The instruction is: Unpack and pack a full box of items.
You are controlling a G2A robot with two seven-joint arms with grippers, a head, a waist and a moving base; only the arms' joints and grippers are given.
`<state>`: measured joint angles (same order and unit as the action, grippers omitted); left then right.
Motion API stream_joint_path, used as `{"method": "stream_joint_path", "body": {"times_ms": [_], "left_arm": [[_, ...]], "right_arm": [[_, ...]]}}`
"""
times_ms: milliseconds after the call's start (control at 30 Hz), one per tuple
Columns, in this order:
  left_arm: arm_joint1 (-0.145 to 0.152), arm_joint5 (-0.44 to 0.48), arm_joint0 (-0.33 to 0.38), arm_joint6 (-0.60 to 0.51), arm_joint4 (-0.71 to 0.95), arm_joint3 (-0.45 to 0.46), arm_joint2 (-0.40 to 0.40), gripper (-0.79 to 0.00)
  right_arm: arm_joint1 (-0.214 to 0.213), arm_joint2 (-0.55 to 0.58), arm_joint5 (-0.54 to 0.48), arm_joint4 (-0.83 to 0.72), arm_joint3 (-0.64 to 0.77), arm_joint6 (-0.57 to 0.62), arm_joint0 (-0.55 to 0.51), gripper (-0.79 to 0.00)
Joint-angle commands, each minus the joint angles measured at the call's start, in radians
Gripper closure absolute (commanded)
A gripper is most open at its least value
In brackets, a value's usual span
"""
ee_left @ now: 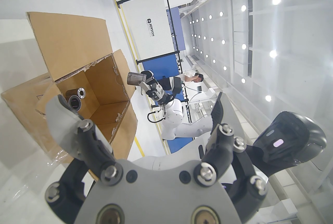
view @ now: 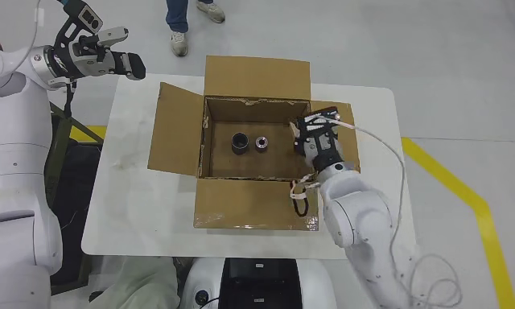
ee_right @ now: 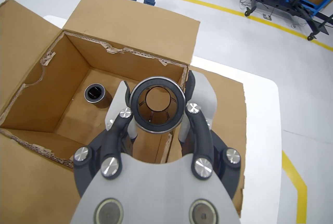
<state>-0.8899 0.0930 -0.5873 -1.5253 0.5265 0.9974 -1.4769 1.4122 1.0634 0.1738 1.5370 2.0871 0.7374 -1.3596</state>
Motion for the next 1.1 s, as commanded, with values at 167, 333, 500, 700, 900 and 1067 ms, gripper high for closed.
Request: {"method": "stream_joint_path", "body": {"times_ms": [167,333,500,700,900,1067], "left_arm": [[0.0,0.0,0.0,0.0,0.0,0.0,0.0,-0.785],[0.0,0.0,0.0,0.0,0.0,0.0,0.0,-0.785],[0.0,0.0,0.0,0.0,0.0,0.0,0.0,-0.785],[0.0,0.0,0.0,0.0,0.0,0.0,0.0,-0.785],[0.0,0.0,0.0,0.0,0.0,0.0,0.0,-0.785],[0.0,0.0,0.0,0.0,0.0,0.0,0.0,-0.785]], "right_arm": [[0.015,-0.058,-0.01,-0.012,-0.092,0.024,0.061,0.0],[0.026,-0.081,-0.003,-0.029,-0.165,0.039,0.103,0.0],[0.04,-0.103,0.023,-0.041,-0.269,0.053,0.157,0.0],[0.06,-0.126,0.055,-0.072,-0.405,0.048,0.228,0.0],[0.075,-0.142,0.079,-0.077,-0.485,0.047,0.267,0.0],[0.085,-0.144,0.092,-0.079,-0.524,0.065,0.292,0.0]]}}
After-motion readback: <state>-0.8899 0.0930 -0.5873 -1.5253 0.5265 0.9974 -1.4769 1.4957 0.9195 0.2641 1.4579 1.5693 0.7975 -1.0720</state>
